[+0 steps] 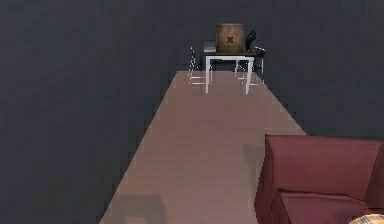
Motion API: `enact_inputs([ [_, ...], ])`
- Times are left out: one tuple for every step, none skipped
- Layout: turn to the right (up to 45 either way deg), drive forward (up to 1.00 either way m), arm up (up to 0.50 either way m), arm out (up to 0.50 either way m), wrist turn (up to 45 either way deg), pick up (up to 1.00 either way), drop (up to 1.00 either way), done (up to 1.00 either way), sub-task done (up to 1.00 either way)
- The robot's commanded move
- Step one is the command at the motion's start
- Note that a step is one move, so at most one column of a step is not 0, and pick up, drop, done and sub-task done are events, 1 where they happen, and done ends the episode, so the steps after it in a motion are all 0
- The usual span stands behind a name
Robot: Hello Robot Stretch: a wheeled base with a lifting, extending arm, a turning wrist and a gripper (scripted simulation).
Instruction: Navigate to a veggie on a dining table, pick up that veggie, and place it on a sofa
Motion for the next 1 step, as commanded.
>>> enact_inputs([
  [0.0,0.00,0.00,0.00,45.0,0.00,0.00,0.00,0.00],
])
